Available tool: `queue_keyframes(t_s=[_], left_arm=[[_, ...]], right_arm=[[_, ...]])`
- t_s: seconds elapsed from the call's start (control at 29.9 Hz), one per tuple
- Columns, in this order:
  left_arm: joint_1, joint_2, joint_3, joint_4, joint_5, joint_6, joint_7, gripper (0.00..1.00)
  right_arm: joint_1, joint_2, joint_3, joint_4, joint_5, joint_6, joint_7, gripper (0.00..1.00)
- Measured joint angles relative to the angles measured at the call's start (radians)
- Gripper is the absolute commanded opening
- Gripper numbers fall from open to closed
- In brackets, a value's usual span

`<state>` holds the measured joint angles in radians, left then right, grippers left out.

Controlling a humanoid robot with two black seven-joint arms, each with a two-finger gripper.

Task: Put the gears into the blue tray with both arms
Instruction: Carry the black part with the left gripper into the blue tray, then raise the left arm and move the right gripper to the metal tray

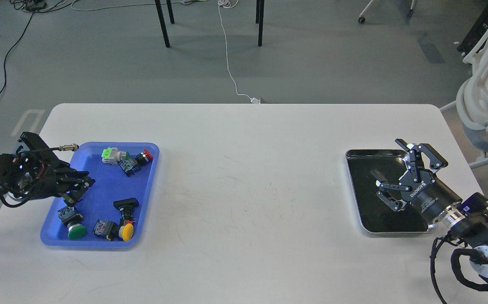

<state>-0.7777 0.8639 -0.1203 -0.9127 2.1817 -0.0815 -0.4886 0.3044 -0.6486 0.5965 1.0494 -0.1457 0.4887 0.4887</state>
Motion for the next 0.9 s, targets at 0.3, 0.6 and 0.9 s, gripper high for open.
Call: queue_keyframes(t_s=[0.3,0.6,0.9], left_arm=[[0.005,-0.013,-0.002,-0.003,0.000,0.015,0.000,0.75],[0.012,0.002,-0.092,-0.045,-0.052,0.029,0.000,0.88],[0.005,-0.023,-0.238,-0.153,-0.474,0.019,0.000,0.91]], right_arm=[[-0.002,-0.002,-0.002,0.000,0.000,0.000,0.000,0.97],[-0.004,-0.006,0.000,0.002,0.000,0.000,0.000,0.97],[-0.001,-0.025,0.003,0.002,0.000,0.000,0.000,0.97]])
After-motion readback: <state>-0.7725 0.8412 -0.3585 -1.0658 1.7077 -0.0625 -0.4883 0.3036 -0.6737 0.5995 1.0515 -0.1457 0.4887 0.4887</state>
